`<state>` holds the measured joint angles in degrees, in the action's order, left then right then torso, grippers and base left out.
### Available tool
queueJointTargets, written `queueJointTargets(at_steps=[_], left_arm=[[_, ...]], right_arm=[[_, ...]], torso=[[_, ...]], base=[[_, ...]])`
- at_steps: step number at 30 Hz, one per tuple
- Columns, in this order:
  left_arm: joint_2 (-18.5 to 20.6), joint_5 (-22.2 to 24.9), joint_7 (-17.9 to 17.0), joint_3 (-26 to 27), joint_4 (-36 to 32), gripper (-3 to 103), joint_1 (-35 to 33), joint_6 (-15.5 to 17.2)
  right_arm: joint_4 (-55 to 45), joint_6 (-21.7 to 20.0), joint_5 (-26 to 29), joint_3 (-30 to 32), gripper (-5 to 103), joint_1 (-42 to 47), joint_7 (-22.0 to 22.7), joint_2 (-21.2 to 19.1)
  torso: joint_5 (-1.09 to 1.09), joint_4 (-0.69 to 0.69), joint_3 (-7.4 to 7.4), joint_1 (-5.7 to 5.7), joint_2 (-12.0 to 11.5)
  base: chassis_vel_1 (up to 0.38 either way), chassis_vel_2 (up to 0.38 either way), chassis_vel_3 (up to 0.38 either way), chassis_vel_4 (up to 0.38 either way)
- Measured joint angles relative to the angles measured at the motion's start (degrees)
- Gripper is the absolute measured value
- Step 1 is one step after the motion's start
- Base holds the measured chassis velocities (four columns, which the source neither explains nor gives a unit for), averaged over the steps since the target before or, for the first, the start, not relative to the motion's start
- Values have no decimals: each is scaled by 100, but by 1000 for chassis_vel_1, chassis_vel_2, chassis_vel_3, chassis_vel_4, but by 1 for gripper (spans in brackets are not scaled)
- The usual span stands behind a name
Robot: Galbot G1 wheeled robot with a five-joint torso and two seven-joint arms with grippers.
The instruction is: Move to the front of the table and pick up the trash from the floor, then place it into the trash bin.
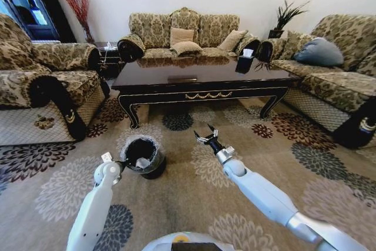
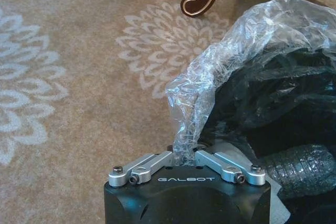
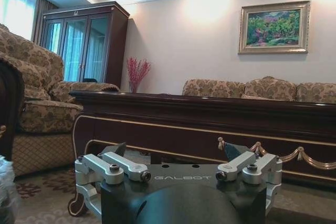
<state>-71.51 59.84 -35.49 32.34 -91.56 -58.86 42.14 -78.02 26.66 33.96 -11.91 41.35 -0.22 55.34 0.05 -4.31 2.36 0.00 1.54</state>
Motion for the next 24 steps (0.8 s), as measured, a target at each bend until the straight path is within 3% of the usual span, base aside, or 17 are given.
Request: queueJointTargets(at_steps=[6, 11, 14, 20, 24], left_arm=[[8, -31, 24, -30, 187, 0, 114, -32], [56, -16, 238, -42, 143, 13, 85, -43], [132, -115, 412, -47, -16, 28, 50, -136], [296, -235, 552, 12, -408, 45, -42, -226], [505, -380, 627, 190, -1084, 66, -277, -267]], right_arm=[[88, 22, -65, -51, 100, -24, -18, 49], [107, 28, -68, -57, 100, -31, -28, 57], [134, 43, -82, -45, 100, -12, -37, 73], [161, 82, -106, 15, 100, 46, -67, 87], [136, 112, -110, 165, 100, 163, -135, 95]], torso=[[-5, -2, 0, 0, 1], [-8, -3, 2, 0, 0], [-11, -4, 3, 0, -1], [-8, -2, 3, 0, -2], [-6, 0, 2, 0, -2]], base=[[0, 0, 0, 0], [0, 0, 0, 0], [0, 0, 0, 0], [0, 0, 0, 0], [0, 0, 0, 0]])
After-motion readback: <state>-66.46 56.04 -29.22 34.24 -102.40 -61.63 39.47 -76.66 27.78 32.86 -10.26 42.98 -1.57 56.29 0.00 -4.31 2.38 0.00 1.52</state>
